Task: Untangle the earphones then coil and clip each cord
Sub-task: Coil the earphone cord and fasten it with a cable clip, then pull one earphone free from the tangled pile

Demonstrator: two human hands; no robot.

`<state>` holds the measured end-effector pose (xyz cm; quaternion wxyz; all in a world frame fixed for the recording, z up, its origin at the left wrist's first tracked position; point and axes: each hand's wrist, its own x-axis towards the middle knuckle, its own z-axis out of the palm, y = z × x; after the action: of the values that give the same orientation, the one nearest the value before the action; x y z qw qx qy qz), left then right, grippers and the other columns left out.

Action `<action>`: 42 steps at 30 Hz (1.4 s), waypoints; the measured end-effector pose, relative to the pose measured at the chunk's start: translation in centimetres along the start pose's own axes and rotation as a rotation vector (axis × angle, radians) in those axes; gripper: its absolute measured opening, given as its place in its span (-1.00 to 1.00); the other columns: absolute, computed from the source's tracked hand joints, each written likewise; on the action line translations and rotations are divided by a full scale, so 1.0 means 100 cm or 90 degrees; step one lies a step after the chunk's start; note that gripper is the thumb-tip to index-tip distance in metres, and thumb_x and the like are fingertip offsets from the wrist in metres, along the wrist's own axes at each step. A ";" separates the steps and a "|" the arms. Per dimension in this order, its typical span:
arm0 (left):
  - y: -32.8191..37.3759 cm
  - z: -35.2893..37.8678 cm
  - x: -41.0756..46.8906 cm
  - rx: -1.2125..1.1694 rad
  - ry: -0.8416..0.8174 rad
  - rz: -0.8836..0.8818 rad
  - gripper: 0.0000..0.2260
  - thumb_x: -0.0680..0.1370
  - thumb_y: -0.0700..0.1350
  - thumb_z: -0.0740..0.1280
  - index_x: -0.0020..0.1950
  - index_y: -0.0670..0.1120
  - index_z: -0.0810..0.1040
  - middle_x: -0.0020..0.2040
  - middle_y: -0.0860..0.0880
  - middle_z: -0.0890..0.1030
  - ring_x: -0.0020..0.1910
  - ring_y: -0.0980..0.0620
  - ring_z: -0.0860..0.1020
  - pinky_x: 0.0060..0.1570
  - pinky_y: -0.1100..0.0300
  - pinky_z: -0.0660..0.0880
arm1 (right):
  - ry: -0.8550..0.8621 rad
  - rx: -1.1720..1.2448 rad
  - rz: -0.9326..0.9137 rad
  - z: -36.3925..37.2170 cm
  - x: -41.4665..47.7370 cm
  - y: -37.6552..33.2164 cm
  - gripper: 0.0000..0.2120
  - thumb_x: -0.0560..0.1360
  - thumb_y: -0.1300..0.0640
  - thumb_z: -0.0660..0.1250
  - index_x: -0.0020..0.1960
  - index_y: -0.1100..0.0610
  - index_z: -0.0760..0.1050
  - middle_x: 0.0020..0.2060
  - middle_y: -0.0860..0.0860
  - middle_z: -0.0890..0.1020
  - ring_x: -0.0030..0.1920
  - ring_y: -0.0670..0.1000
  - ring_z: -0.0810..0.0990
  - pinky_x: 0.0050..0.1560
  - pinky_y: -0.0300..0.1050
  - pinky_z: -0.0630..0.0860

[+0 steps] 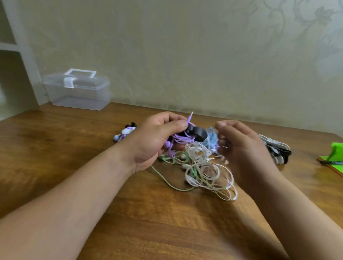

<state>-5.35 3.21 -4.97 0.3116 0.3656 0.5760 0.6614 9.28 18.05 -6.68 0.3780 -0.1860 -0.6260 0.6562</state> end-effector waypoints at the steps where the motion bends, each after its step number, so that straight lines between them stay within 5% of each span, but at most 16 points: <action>1: 0.004 -0.010 0.004 -0.014 0.038 0.005 -0.92 0.66 -0.19 0.32 0.10 -0.16 0.59 -0.14 -0.16 0.66 -0.34 -0.06 0.54 -0.40 0.16 0.39 | 0.002 -0.022 -0.012 -0.003 0.000 0.000 -0.86 0.62 0.13 0.40 -0.13 0.03 0.62 -0.35 -0.08 0.52 -0.31 -0.06 0.45 -0.19 -0.12 0.40; 4: 0.009 -0.055 0.016 -0.002 0.199 0.037 -0.91 0.65 -0.14 0.36 0.02 -0.15 0.60 -0.17 -0.14 0.66 -0.22 -0.12 0.54 -0.24 0.05 0.47 | -0.026 -0.074 -0.015 0.005 -0.003 0.003 -0.85 0.61 0.10 0.42 -0.15 0.02 0.64 -0.33 -0.07 0.53 -0.27 -0.03 0.44 -0.17 -0.06 0.41; 7: 0.000 -0.087 0.023 0.125 0.311 0.040 -0.87 0.63 -0.02 0.36 -0.06 -0.04 0.62 -0.02 -0.08 0.71 0.04 -0.12 0.66 0.20 -0.06 0.56 | -0.045 -0.102 -0.017 0.013 -0.005 0.008 -0.87 0.60 0.10 0.43 -0.14 0.04 0.62 -0.32 -0.03 0.53 -0.25 -0.01 0.44 -0.15 -0.05 0.42; 14: -0.030 -0.106 0.034 0.469 0.336 0.052 -0.73 0.49 0.30 0.17 0.03 0.37 0.63 0.21 0.10 0.63 0.27 -0.10 0.54 0.33 -0.19 0.45 | -0.028 -0.150 -0.019 0.015 -0.003 0.008 -0.84 0.60 0.06 0.44 -0.17 0.02 0.62 -0.31 -0.02 0.54 -0.22 0.01 0.46 -0.12 0.00 0.44; 17: -0.025 -0.094 0.030 0.514 0.308 0.086 -0.62 0.62 0.17 0.26 0.38 0.09 0.59 0.36 0.05 0.58 0.36 -0.04 0.50 0.40 -0.17 0.39 | -0.003 -0.146 -0.012 0.013 0.000 0.008 -0.87 0.61 0.08 0.43 -0.11 0.07 0.62 -0.34 -0.05 0.53 -0.25 -0.01 0.44 -0.14 -0.02 0.44; 23: -0.016 -0.077 0.026 0.639 0.334 0.196 -0.55 0.66 0.04 0.30 0.55 -0.01 0.43 0.55 0.01 0.40 0.55 -0.03 0.29 0.53 -0.15 0.22 | 0.027 -0.162 -0.002 0.009 0.001 0.007 -0.86 0.62 0.08 0.42 -0.10 0.10 0.61 -0.31 -0.03 0.56 -0.27 -0.01 0.46 -0.19 -0.08 0.46; 25: -0.008 -0.061 0.019 0.636 0.308 0.263 -0.60 0.64 0.02 0.32 0.49 0.01 0.49 0.49 0.03 0.44 0.50 0.02 0.34 0.50 -0.07 0.27 | 0.035 -0.173 -0.002 0.007 0.002 0.006 -0.86 0.62 0.06 0.42 -0.09 0.09 0.61 -0.31 -0.03 0.57 -0.28 -0.02 0.48 -0.22 -0.09 0.48; 29: -0.007 -0.017 -0.001 0.586 0.116 0.255 -0.92 0.62 0.02 0.37 0.00 0.06 0.65 0.03 0.17 0.57 0.13 0.15 0.47 0.15 0.17 0.40 | 0.061 -0.205 -0.001 0.004 0.003 0.007 -0.85 0.63 0.01 0.40 -0.05 0.07 0.63 -0.27 -0.01 0.60 -0.28 -0.01 0.50 -0.25 -0.05 0.49; 31: -0.014 -0.002 -0.006 0.585 0.042 0.242 -0.86 0.59 0.07 0.41 -0.13 0.06 0.60 -0.07 0.14 0.54 0.05 0.12 0.48 0.07 0.16 0.41 | 0.065 -0.217 -0.004 0.003 0.003 0.007 -0.84 0.63 0.00 0.40 -0.04 0.07 0.64 -0.26 -0.01 0.61 -0.30 -0.03 0.51 -0.25 -0.03 0.49; 38: -0.025 0.000 0.000 0.601 -0.004 0.237 -0.86 0.55 -0.23 0.33 -0.02 0.02 0.54 -0.09 0.13 0.56 -0.14 0.15 0.51 -0.13 0.19 0.44 | 0.044 -0.353 -0.056 -0.002 0.004 0.005 -0.89 0.62 0.19 0.35 0.01 0.01 0.61 -0.25 -0.02 0.65 -0.39 -0.08 0.55 -0.38 -0.13 0.53; 42: -0.030 0.000 0.000 0.642 -0.069 0.184 -0.82 0.58 -0.14 0.32 0.08 0.10 0.63 -0.03 0.20 0.58 -0.08 0.23 0.53 -0.03 0.24 0.46 | 0.014 -0.455 -0.070 -0.012 0.007 -0.004 -0.81 0.61 0.26 0.28 0.03 0.03 0.61 -0.29 -0.01 0.62 -0.53 -0.18 0.45 -0.51 -0.30 0.37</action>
<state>-5.34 3.66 -7.97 0.0323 0.5792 0.7496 0.3187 9.79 19.34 -6.34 0.3306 -0.2796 -0.8208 0.3726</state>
